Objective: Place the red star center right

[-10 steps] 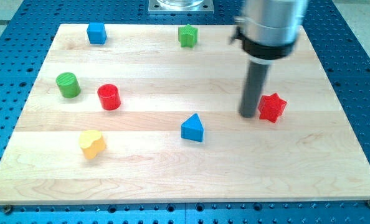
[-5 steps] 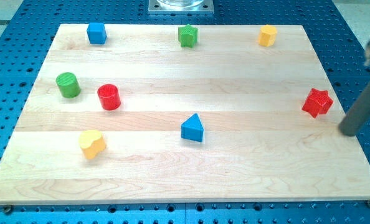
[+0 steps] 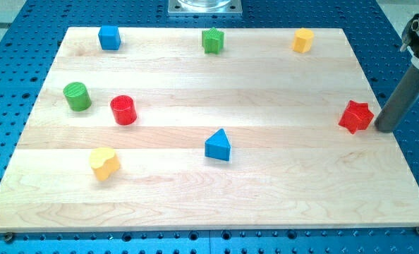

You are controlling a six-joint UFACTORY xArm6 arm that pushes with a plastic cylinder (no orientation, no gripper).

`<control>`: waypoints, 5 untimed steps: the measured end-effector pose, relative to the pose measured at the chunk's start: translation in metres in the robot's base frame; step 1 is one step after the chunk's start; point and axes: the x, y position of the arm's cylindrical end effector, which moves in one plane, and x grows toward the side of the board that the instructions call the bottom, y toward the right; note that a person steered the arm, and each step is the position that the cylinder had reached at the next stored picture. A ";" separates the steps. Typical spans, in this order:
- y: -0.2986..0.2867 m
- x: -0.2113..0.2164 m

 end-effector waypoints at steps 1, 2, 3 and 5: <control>-0.013 -0.017; -0.019 -0.026; -0.017 -0.028; -0.040 0.025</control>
